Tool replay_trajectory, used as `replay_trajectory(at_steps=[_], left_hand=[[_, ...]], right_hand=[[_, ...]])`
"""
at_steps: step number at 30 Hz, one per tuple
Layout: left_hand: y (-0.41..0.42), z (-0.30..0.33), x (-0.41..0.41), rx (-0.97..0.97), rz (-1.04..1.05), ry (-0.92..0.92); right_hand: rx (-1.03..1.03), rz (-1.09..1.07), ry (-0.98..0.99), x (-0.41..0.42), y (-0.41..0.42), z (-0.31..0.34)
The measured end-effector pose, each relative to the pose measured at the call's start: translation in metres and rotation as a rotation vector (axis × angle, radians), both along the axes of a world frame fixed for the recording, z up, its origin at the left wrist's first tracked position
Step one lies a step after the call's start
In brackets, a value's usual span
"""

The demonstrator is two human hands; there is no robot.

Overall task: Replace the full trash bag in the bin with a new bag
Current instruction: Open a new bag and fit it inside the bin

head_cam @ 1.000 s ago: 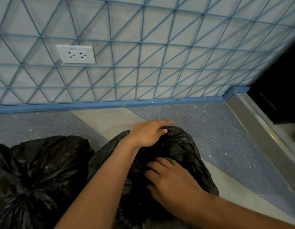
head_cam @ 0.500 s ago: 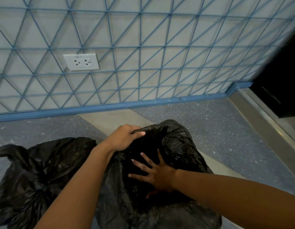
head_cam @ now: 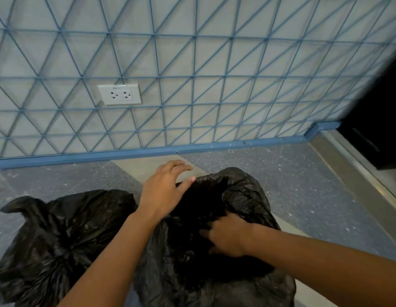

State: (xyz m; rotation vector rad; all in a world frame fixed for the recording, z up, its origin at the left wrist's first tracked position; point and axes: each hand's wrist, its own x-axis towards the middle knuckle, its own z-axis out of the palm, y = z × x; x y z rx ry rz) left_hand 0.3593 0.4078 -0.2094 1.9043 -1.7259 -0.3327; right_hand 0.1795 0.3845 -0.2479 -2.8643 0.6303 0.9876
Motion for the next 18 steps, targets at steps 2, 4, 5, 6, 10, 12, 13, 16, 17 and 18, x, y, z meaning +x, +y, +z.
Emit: replay_trajectory(at_steps=[2, 4, 5, 6, 10, 12, 13, 16, 17, 18], left_hand=[[0.027, 0.015, -0.012, -0.239, -0.233, -0.219], [0.049, 0.020, -0.029, -0.052, -0.561, -0.491], [0.055, 0.020, -0.036, 0.200, -0.643, -0.623], [0.056, 0.017, -0.041, 0.470, -0.674, -0.746], [0.042, -0.003, -0.055, 1.033, -0.681, -1.158], [0.039, -0.012, -0.055, 1.061, -0.671, -1.273], [0.040, -0.016, -0.054, 1.060, -0.657, -1.279], [0.042, -0.010, -0.053, 1.001, -0.602, -1.105], [0.041, -0.006, -0.054, 0.910, -0.571, -1.015], [0.040, -0.002, -0.057, 0.783, -0.521, -0.922]], right_hand=[[-0.098, 0.018, -0.213, -0.022, 0.003, 0.028], [-0.191, 0.083, -0.255, -0.043, 0.006, 0.042], [-0.222, 0.115, -0.197, -0.050, 0.006, 0.045], [-0.241, 0.131, -0.108, -0.054, 0.006, 0.044], [-0.295, 0.157, 0.280, -0.049, 0.009, 0.028], [-0.296, 0.181, 0.360, -0.043, 0.012, 0.022], [-0.288, 0.178, 0.364, -0.040, 0.013, 0.021], [-0.140, 0.096, 0.063, -0.039, 0.012, 0.032], [-0.092, 0.044, -0.145, -0.043, 0.012, 0.040], [-0.093, -0.002, -0.384, -0.048, 0.011, 0.047]])
